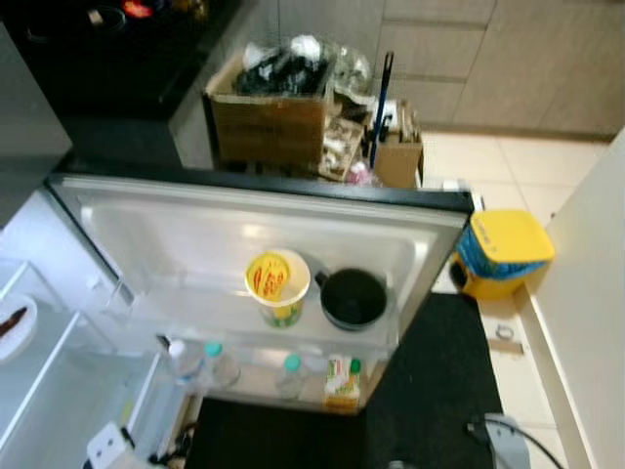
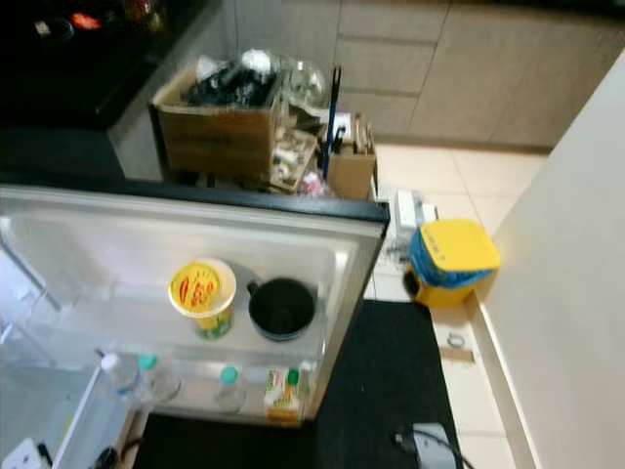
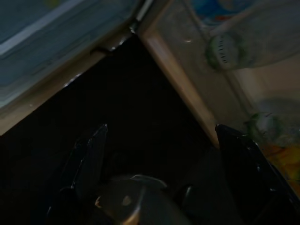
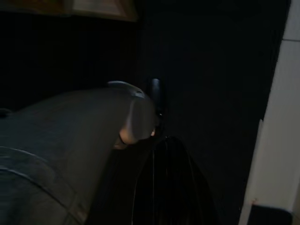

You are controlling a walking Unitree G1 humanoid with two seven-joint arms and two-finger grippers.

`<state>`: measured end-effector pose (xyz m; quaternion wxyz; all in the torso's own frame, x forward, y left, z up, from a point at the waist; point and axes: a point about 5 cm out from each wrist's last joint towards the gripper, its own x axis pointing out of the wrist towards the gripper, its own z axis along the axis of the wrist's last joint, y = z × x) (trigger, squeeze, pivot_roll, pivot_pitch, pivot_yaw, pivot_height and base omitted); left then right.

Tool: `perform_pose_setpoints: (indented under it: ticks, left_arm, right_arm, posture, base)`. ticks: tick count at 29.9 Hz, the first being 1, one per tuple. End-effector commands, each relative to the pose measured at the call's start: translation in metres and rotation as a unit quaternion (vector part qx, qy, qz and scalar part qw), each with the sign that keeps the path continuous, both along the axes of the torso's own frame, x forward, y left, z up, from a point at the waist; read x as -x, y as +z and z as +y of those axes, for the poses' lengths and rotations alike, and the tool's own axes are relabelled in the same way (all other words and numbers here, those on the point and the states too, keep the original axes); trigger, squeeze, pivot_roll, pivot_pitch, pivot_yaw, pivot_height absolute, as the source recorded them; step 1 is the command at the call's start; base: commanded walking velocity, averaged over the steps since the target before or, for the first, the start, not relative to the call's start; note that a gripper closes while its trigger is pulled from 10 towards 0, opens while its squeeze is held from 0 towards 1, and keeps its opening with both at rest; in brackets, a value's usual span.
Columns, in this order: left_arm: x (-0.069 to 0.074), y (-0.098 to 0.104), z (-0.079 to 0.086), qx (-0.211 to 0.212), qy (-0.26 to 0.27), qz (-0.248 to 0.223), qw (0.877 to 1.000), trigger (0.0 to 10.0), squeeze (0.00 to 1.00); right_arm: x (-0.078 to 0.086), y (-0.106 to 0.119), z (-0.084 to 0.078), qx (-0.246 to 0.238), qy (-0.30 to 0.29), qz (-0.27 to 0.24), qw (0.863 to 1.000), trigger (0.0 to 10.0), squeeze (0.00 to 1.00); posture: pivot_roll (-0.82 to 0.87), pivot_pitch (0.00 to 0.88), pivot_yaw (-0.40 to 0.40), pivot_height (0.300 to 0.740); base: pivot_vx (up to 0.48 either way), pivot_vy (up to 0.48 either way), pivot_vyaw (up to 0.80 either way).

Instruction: Restocking fridge

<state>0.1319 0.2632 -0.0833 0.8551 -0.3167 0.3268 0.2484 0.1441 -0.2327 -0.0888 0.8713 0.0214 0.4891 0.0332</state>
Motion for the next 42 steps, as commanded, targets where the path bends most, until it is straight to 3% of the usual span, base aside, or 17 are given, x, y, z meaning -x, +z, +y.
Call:
perform_pose_setpoints:
  ticks: [1, 15, 24, 29, 32, 42]
  left_arm:
    - [0.006, -0.005, -0.006, 0.009, 0.001, 0.016, 1.000, 10.0, 0.00]
    - [0.006, -0.005, -0.008, 0.004, -0.010, 0.021, 1.000, 10.0, 0.00]
    - [0.009, -0.003, 0.001, -0.038, -0.007, 0.041, 0.998, 10.0, 0.00]
    - [0.009, -0.004, -0.001, -0.039, -0.032, 0.044, 0.998, 10.0, 0.00]
    - [0.009, -0.005, -0.004, -0.031, -0.044, 0.042, 0.998, 10.0, 0.00]
    - [0.007, -0.007, -0.013, -0.025, -0.072, 0.044, 0.996, 10.0, 0.00]
  right_arm:
    - [0.003, -0.001, 0.000, -0.010, -0.005, 0.003, 1.000, 10.0, 0.00]
    - [0.003, -0.001, 0.002, -0.026, -0.003, 0.007, 1.000, 10.0, 0.00]
    - [0.003, -0.001, 0.002, -0.023, -0.001, 0.008, 1.000, 10.0, 0.00]
    - [0.005, -0.003, 0.000, 0.014, 0.007, 0.010, 1.000, 10.0, 0.00]
    - [0.006, -0.003, 0.002, 0.002, 0.009, 0.006, 1.000, 10.0, 0.00]
    - [0.011, -0.004, 0.002, -0.008, 0.013, 0.012, 1.000, 10.0, 0.00]
  posture:
    - [-0.06, 0.079, -0.040, 0.726]
    - [-0.06, 0.076, -0.039, 0.740]
    - [-0.06, 0.072, -0.038, 0.740]
    - [-0.06, 0.071, -0.036, 0.740]
    - [-0.05, 0.067, -0.035, 0.740]
    - [-0.05, 0.054, -0.036, 0.740]
  base:
    - [0.000, 0.000, 0.00]
    - [0.000, 0.000, 0.00]
    - [0.000, 0.000, 0.00]
    - [0.000, 0.000, 0.00]
    - [0.000, 0.000, 0.00]
    - [0.000, -0.426, 0.00]
